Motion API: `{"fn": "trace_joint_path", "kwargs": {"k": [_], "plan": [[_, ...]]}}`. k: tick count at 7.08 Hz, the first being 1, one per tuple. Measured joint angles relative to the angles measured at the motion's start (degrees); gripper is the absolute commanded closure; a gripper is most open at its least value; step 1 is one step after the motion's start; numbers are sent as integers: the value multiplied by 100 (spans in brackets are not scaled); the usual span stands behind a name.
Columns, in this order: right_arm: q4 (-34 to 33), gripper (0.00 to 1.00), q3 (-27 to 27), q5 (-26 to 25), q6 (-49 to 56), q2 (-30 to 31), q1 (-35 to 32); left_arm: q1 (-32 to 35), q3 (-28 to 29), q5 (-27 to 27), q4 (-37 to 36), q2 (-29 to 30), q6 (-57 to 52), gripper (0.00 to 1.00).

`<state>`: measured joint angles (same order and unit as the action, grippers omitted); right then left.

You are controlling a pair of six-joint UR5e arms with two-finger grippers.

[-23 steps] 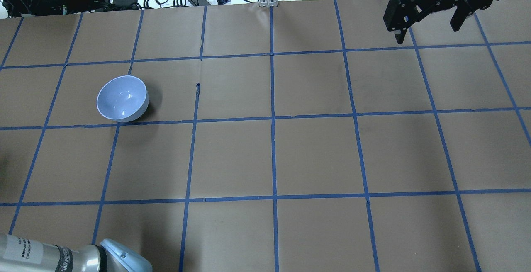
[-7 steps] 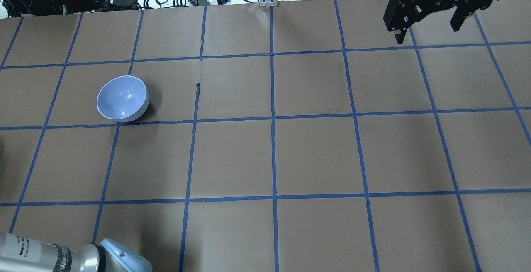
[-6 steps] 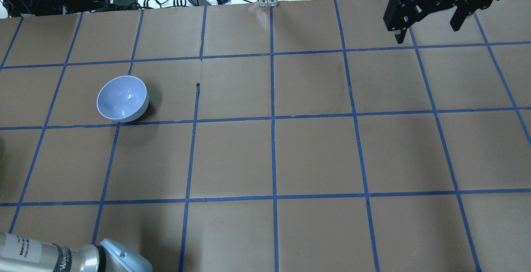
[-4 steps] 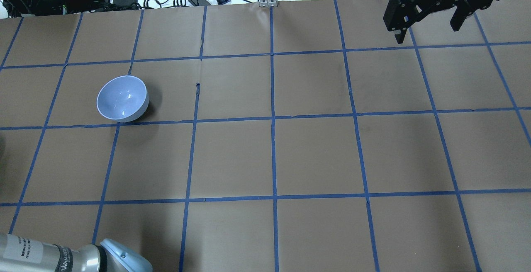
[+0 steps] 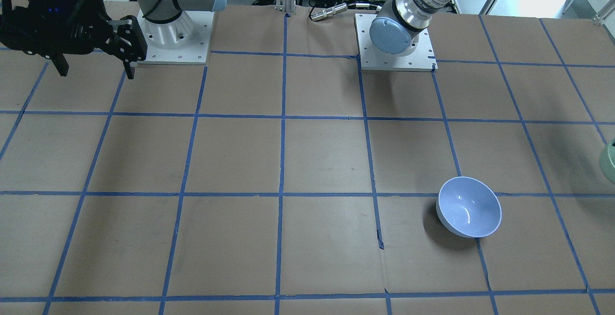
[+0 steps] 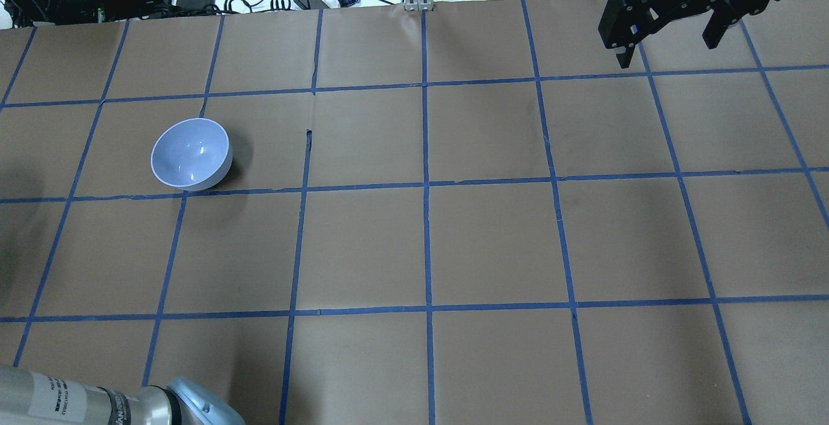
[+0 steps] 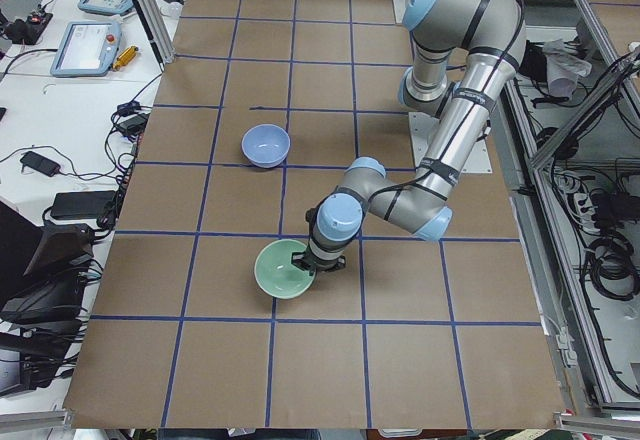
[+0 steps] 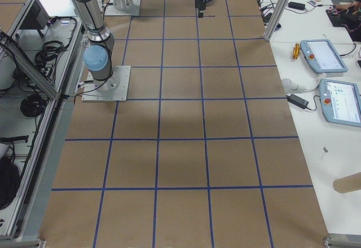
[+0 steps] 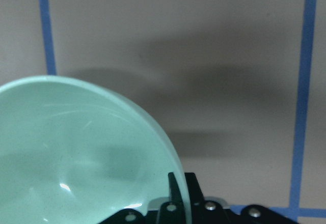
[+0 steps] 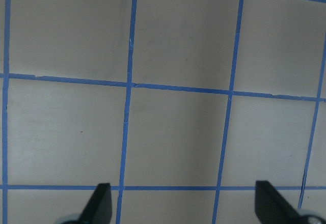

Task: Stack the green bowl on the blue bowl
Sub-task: 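Carry the pale green bowl with the left gripper over the light blue bowl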

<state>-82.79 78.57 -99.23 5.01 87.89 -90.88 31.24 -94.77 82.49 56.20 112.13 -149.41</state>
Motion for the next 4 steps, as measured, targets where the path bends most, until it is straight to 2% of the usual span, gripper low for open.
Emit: {"fn": "trace_joint_path", "kwargs": {"k": [4], "plan": [[0,0,0,0,0,0,0,1588,151,-252,823,-682,1797,100]]}}
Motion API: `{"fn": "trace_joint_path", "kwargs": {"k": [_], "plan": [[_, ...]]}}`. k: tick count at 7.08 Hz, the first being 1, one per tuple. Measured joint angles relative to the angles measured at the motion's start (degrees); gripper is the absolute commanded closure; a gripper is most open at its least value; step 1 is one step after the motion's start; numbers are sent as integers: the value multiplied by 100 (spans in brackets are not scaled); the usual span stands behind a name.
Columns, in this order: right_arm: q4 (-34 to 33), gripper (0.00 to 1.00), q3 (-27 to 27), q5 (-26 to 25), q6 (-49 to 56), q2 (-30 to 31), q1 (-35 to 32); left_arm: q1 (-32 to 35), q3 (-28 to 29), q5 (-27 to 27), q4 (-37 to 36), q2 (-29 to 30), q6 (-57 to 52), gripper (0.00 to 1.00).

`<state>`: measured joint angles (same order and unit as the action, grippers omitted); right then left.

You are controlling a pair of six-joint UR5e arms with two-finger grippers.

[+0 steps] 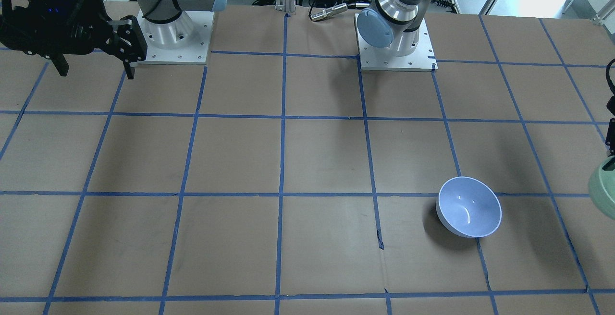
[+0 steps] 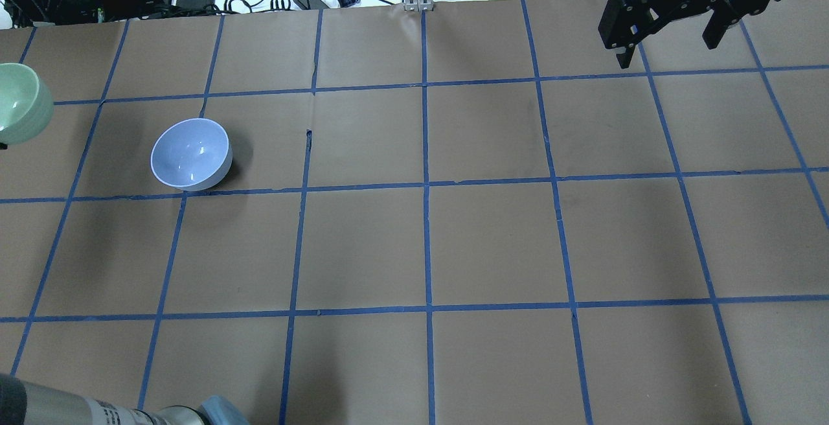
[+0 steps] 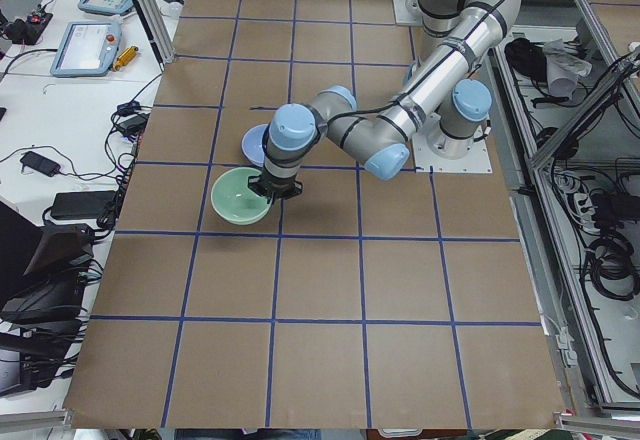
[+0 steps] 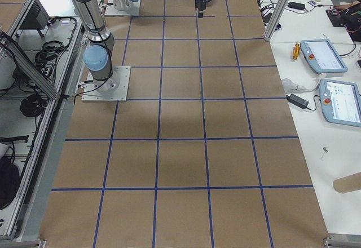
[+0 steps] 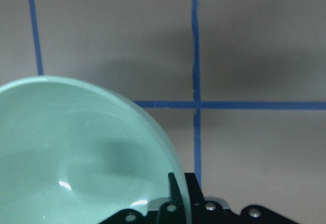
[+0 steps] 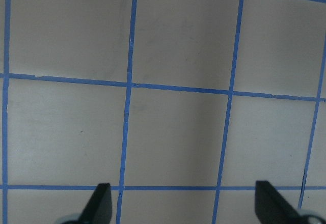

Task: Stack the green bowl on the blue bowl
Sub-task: 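Carry the pale green bowl with the left gripper over the light blue bowl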

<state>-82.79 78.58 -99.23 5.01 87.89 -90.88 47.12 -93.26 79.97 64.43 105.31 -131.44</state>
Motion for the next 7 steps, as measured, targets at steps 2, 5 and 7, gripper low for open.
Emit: {"fn": "trace_joint_path", "kwargs": {"k": [2,5,7], "plan": [[0,0,0,0,0,0,0,817,-60,9,269,-200,483,100],[0,0,0,0,0,0,0,1601,-570,58,270,-392,739,100],[0,0,0,0,0,0,0,1744,-772,197,253,-435,694,100]]}}
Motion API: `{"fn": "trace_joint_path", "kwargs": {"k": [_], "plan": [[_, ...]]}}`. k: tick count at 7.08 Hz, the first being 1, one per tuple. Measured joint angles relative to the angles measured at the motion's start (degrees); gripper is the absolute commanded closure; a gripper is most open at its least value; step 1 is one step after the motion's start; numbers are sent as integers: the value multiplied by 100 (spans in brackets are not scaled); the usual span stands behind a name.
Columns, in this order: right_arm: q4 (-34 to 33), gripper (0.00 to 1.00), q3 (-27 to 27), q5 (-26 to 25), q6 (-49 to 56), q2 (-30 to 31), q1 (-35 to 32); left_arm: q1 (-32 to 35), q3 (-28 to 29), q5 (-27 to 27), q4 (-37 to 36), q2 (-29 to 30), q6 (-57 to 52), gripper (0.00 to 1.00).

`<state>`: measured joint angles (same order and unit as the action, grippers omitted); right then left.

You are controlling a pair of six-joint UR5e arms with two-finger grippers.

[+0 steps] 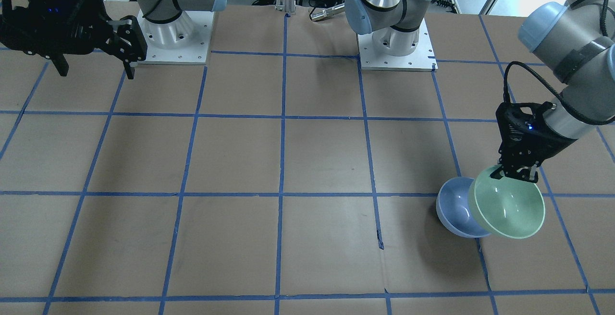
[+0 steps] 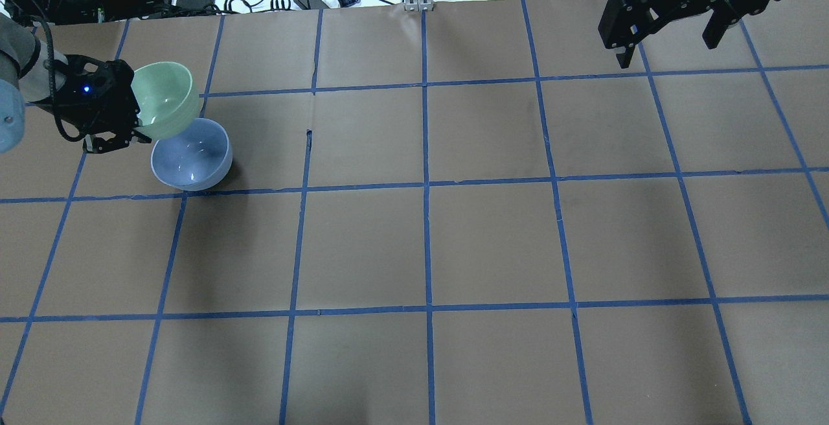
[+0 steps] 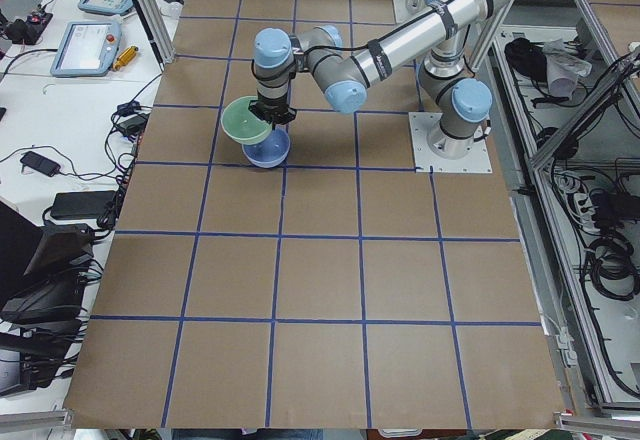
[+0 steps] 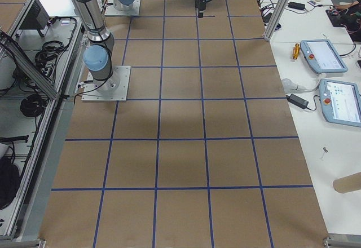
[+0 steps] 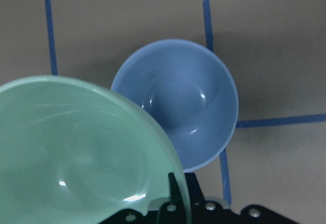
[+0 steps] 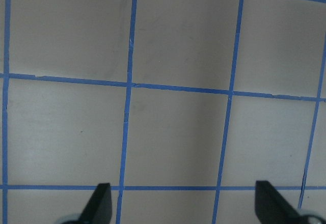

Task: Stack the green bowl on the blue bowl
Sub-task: 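Carry the pale green bowl with the left gripper over the light blue bowl, then lower the green bowl into the blue bowl and open the left gripper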

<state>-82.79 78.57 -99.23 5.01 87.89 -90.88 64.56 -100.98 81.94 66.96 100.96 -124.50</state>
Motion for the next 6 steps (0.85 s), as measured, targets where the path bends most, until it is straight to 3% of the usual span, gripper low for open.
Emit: {"fn": "trace_joint_path", "kwargs": {"k": [4,5,6], "plan": [[0,0,0,0,0,0,0,28,-524,76,-367,24,17,100],[0,0,0,0,0,0,0,16,-566,137,-454,79,15,83],[0,0,0,0,0,0,0,4,-613,169,-487,113,19,47]]}}
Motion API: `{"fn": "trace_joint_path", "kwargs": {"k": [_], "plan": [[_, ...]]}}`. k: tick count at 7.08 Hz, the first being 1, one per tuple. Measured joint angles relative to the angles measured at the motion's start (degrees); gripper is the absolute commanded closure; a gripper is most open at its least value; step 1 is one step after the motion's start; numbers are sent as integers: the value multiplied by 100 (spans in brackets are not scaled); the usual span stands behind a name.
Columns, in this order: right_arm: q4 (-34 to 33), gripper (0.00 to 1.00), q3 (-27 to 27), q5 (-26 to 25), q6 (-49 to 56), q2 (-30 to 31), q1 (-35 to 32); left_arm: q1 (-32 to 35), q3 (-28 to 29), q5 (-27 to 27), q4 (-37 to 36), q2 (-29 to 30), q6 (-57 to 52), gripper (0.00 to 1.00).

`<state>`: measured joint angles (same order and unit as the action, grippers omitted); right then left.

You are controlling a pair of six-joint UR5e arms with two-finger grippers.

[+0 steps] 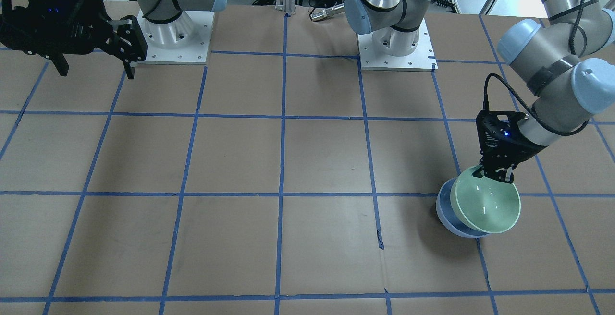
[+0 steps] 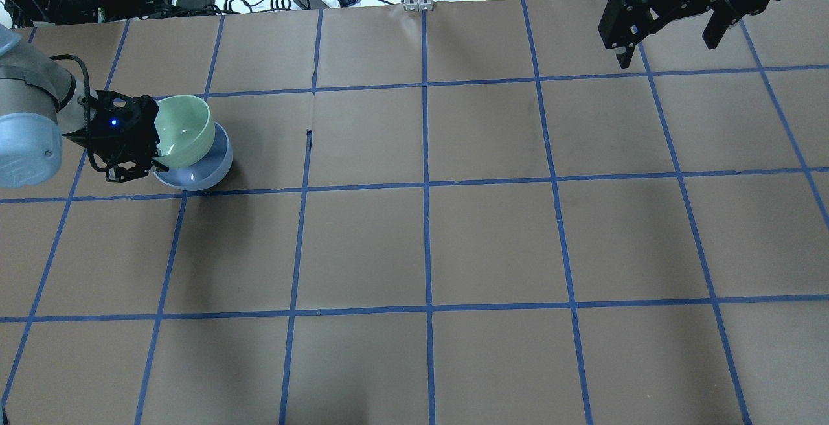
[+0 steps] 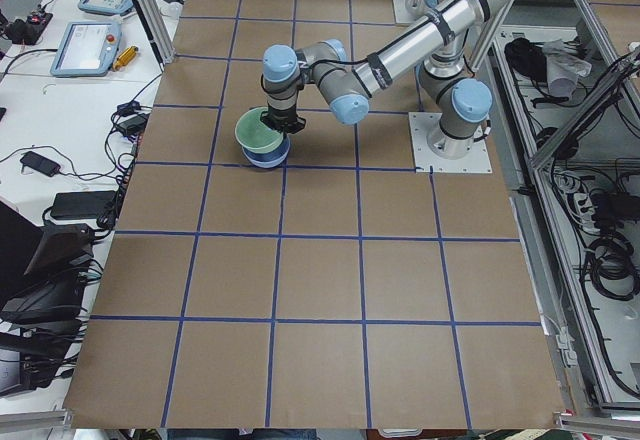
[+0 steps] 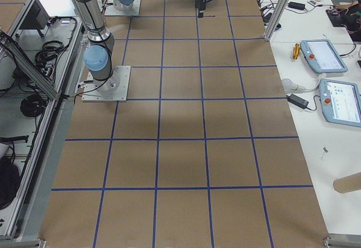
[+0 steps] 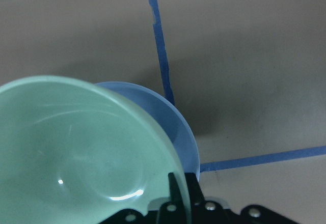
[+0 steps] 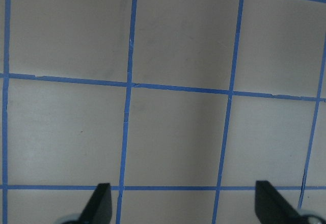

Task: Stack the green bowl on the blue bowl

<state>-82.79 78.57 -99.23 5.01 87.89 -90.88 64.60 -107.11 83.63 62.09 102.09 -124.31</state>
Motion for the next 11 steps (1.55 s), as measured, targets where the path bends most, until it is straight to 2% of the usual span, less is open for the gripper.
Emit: {"fn": "trace_joint_path", "kwargs": {"k": [1,4,6,7,9,11], "plan": [[0,0,0,0,0,0,0,-5,-91,7,-68,14,14,0],[0,0,0,0,0,0,0,2,-263,15,-363,5,180,0],[0,0,0,0,0,0,0,60,-81,1,-207,-186,736,0],[0,0,0,0,0,0,0,122,273,-58,209,-307,1112,0],[0,0,0,0,0,0,0,478,1270,-115,1530,-491,2221,0],[0,0,0,0,0,0,0,982,1822,-70,2261,-715,3521,0]]}}
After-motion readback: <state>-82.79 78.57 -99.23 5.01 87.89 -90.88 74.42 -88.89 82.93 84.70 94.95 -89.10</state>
